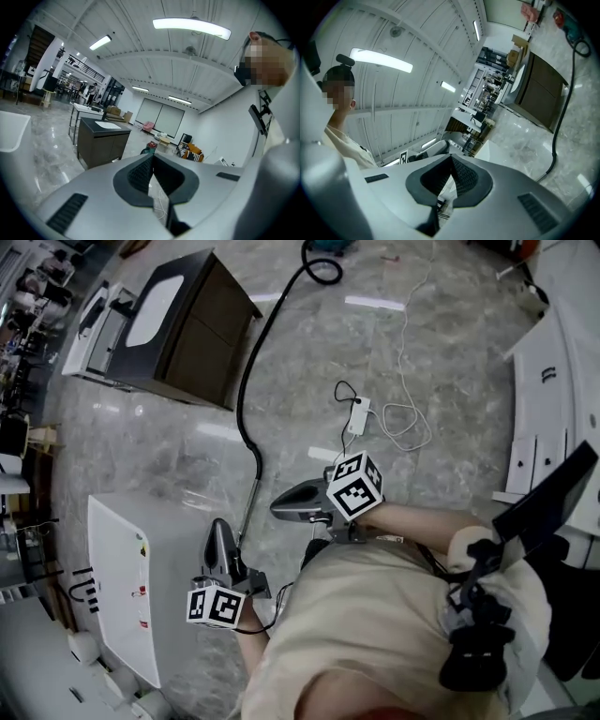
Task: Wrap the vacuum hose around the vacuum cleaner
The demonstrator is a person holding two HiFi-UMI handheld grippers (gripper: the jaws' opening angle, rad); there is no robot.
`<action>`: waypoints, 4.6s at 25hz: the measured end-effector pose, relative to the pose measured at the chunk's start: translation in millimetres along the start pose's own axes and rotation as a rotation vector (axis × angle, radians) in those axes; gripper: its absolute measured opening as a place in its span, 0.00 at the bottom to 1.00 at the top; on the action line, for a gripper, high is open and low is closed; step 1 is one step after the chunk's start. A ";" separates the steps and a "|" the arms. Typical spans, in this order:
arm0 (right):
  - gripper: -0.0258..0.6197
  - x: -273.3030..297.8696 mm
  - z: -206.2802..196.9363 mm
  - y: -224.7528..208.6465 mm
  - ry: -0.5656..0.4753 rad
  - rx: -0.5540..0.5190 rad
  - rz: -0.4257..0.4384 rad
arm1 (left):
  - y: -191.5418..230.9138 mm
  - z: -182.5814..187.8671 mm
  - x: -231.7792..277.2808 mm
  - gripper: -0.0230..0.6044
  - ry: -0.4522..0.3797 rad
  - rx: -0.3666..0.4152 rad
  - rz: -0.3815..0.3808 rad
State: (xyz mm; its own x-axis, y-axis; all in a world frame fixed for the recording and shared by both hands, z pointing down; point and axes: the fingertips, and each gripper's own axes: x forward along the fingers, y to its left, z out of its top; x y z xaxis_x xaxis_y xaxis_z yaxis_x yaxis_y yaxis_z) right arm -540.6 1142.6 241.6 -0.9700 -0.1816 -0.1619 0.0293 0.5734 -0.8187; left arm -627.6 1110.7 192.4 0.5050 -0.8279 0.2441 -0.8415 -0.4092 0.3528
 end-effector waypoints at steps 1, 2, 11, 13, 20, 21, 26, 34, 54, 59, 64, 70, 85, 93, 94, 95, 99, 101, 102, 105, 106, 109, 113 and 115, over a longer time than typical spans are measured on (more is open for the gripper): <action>0.04 -8.8 -0.8 -2.3 0.016 0.012 0.016 | -3.2 -5.5 2.4 0.04 -0.004 -0.003 0.024; 0.04 -19.1 -2.2 -2.4 0.032 0.021 0.041 | -6.3 -14.4 4.6 0.04 -0.002 -0.007 0.051; 0.04 -48.9 52.9 -24.0 -0.156 0.027 -0.038 | 44.4 -9.3 47.0 0.04 0.075 0.034 0.066; 0.04 -35.7 61.1 -34.3 -0.172 0.029 -0.073 | 68.2 -4.5 44.0 0.04 0.082 0.041 0.076; 0.04 54.0 83.4 -96.9 -0.169 0.055 -0.149 | 189.9 -2.4 73.3 0.04 0.081 -0.022 0.032; 0.04 75.3 83.8 -109.4 -0.155 0.070 -0.169 | 216.3 -2.6 76.2 0.04 0.088 -0.039 0.033; 0.04 204.2 100.0 -157.6 -0.106 0.158 -0.224 | 347.8 15.0 88.7 0.04 0.130 0.014 0.065; 0.04 317.3 107.5 -194.9 0.017 0.197 -0.244 | 473.3 0.9 86.0 0.04 0.247 0.008 0.126; 0.04 294.7 184.6 -373.3 0.203 0.249 -0.123 | 523.2 -91.8 238.0 0.04 0.382 -0.063 0.329; 0.04 276.8 154.1 -450.4 0.233 0.291 -0.194 | 554.3 -196.1 253.8 0.04 0.512 -0.035 0.329; 0.04 266.0 92.5 -517.6 0.275 0.333 -0.263 | 588.9 -311.6 243.7 0.04 0.621 -0.024 0.308; 0.04 253.9 28.7 -588.0 0.283 0.377 -0.334 | 630.3 -427.8 251.3 0.04 0.698 0.014 0.267; 0.04 204.8 -27.6 -682.4 0.317 0.428 -0.497 | 679.3 -672.6 296.2 0.53 1.105 0.052 -0.052; 0.04 184.1 -40.4 -722.8 0.320 0.434 -0.600 | 699.3 -762.6 306.5 0.54 1.272 0.232 -0.106; 0.04 182.3 -41.9 -726.6 0.318 0.435 -0.610 | 700.4 -769.5 309.7 0.54 1.285 0.242 -0.111; 0.04 180.9 -43.5 -729.5 0.316 0.434 -0.616 | 701.0 -776.0 312.3 0.54 1.301 0.263 -0.121; 0.04 174.8 -52.9 -736.6 0.310 0.430 -0.635 | 701.6 -799.5 318.8 0.52 1.368 0.373 -0.160; 0.04 174.2 -56.2 -736.3 0.306 0.430 -0.646 | 703.3 -808.2 319.1 0.42 1.404 0.404 -0.156; 0.04 175.6 -57.1 -733.9 0.302 0.430 -0.648 | 705.1 -810.2 317.0 0.36 1.422 0.422 -0.153; 0.04 182.3 -58.0 -725.5 0.286 0.433 -0.645 | 711.0 -808.6 311.8 0.32 1.434 0.467 -0.162; 0.04 181.7 -58.1 -725.3 0.283 0.435 -0.646 | 710.0 -808.6 313.1 0.27 1.429 0.463 -0.181; 0.04 179.6 -56.3 -726.0 0.276 0.436 -0.646 | 697.1 -809.2 316.7 0.27 1.455 0.408 -0.275; 0.04 188.2 -54.4 -716.1 0.267 0.429 -0.633 | 676.2 -787.7 306.8 0.26 1.465 0.342 -0.406; 0.04 192.9 -56.6 -708.3 0.259 0.434 -0.628 | 664.3 -769.3 294.7 0.26 1.447 0.313 -0.472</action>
State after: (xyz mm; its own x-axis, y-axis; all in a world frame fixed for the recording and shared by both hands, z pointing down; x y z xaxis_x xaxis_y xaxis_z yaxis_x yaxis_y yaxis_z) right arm -762.1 746.6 821.5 -0.8603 -0.1450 0.4887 -0.5001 0.0547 -0.8642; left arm -890.0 890.0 1193.6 0.3197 0.3819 0.8672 -0.4706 -0.7303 0.4951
